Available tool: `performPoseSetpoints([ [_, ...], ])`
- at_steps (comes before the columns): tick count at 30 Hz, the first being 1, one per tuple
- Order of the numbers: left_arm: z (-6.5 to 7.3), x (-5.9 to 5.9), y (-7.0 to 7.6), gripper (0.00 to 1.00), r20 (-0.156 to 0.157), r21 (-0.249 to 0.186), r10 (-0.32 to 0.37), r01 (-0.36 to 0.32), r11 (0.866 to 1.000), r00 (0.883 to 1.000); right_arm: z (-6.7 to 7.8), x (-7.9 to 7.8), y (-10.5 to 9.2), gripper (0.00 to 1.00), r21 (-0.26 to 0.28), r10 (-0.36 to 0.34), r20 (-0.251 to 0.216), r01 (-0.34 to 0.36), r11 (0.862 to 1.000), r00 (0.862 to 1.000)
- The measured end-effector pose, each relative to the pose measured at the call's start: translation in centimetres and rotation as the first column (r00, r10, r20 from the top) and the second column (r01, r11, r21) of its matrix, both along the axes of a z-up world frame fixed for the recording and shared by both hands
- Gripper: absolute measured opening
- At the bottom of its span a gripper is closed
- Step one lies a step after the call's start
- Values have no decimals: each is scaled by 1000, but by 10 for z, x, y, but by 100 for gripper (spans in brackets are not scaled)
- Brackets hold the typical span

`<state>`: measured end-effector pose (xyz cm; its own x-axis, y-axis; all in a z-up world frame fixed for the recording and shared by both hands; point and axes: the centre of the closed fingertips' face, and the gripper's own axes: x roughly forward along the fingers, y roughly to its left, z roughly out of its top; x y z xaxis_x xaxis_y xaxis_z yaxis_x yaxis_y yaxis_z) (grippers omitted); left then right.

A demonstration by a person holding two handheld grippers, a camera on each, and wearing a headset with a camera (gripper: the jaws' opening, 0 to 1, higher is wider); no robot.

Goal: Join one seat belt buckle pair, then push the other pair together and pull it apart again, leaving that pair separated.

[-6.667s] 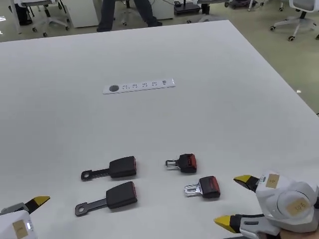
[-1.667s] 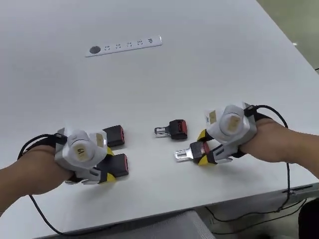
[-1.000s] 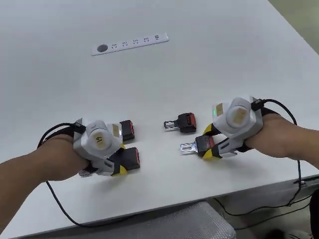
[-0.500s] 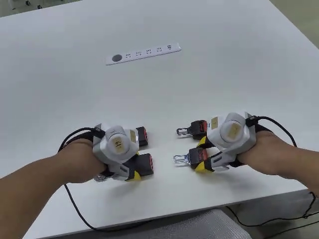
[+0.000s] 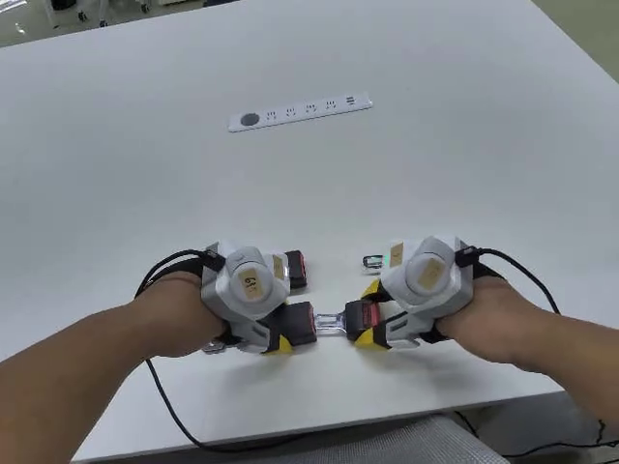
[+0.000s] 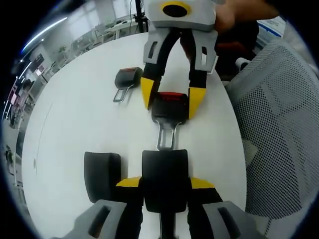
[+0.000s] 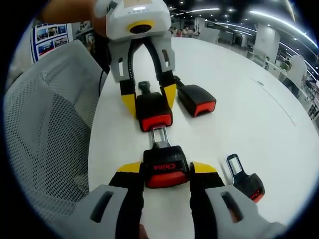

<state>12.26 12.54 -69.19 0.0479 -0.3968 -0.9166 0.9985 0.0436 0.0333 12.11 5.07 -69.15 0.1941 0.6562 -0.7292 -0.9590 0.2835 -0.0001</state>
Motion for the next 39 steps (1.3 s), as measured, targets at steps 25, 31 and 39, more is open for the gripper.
performPoseSetpoints([
  [25,-1,1,0,34,-9,40,-10,10,999,1000,0,3,14,34,-6,55,23,-55,998,998],
  [31,-2,1,-1,34,-28,79,-46,48,996,999,0,3,20,33,-16,74,27,-74,997,997],
  [39,-2,-1,0,34,-27,57,-46,47,997,999,0,5,33,33,-18,93,33,-93,996,995],
])
